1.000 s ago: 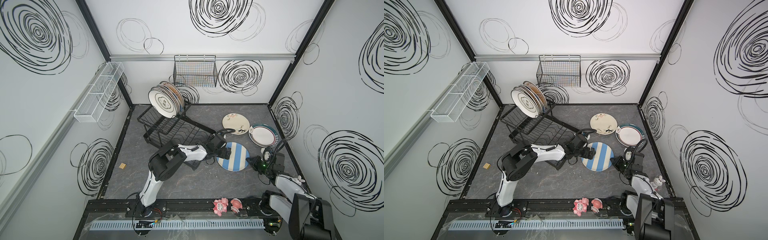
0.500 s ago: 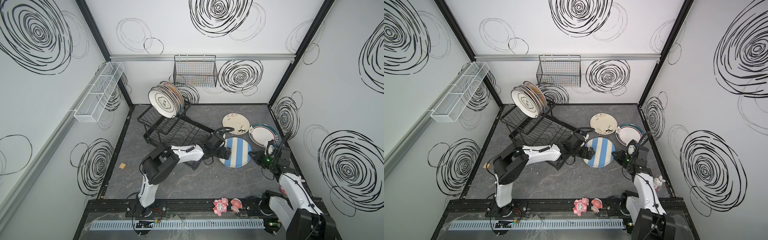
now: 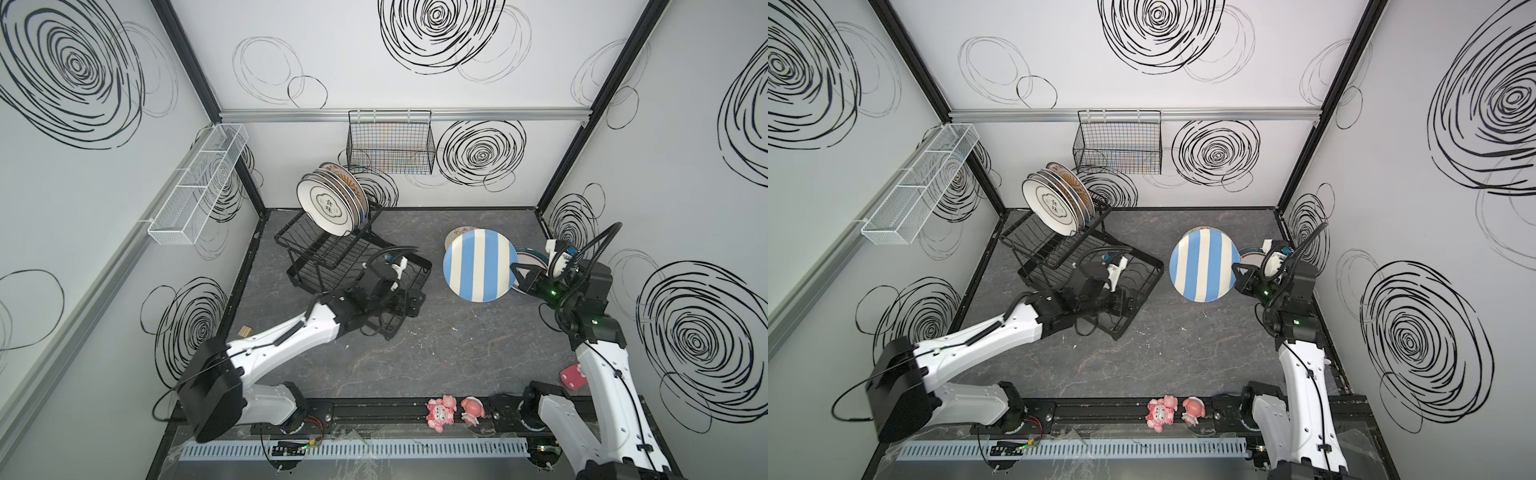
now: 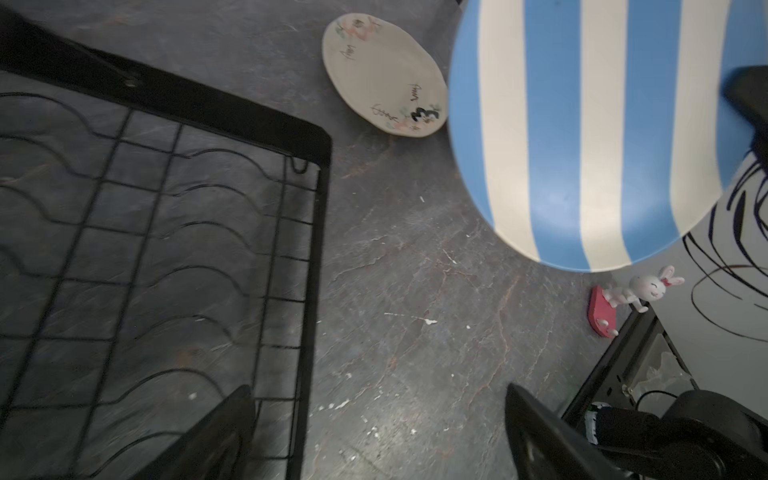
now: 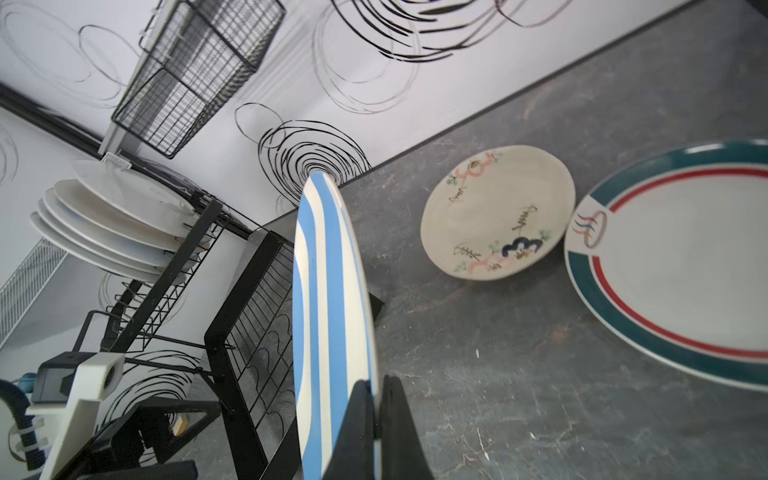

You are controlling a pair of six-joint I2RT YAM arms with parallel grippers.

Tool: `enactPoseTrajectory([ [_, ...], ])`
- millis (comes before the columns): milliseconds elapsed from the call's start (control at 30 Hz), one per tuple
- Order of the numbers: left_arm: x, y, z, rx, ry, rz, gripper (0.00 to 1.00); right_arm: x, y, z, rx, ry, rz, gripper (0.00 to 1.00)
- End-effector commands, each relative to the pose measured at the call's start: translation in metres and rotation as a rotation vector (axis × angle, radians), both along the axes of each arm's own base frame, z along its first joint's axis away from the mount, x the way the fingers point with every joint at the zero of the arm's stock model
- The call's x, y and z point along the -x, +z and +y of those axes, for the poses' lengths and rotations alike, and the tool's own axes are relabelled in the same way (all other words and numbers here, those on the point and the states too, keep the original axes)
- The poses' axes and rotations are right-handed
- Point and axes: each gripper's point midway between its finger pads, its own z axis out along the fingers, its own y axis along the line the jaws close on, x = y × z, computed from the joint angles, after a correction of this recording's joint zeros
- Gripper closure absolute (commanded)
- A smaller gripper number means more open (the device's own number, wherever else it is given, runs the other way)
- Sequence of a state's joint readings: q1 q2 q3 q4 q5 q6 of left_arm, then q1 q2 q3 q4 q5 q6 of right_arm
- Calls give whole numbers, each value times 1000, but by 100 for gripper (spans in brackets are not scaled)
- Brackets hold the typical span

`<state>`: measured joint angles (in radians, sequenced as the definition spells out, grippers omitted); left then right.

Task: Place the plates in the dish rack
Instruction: 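Lift the striped plate with the right gripper over the rack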

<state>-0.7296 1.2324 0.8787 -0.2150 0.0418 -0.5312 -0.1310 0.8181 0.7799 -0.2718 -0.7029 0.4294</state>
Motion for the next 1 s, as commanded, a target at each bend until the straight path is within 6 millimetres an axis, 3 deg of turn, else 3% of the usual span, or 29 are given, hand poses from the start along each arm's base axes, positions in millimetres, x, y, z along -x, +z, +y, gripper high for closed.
enactPoseTrajectory([
  [0, 1, -11, 60, -35, 134, 14, 4, -7, 66, 35, 77, 73, -219, 100],
  [67, 1, -15, 87, -27, 209, 19, 4, -8, 95, 69, 127, 134, -302, 100],
  [233, 5, -23, 120, 77, 327, 20, 4, -12, 151, 144, 169, 277, -449, 100],
  [467, 6, -33, 159, 245, 448, 27, 4, -18, 199, 225, 233, 389, -622, 100],
  [667, 7, -31, 179, 282, 481, 16, 4, -24, 219, 273, 254, 408, -721, 100],
  [967, 3, -32, 191, 297, 497, 20, 4, -35, 226, 329, 379, 333, -818, 100],
])
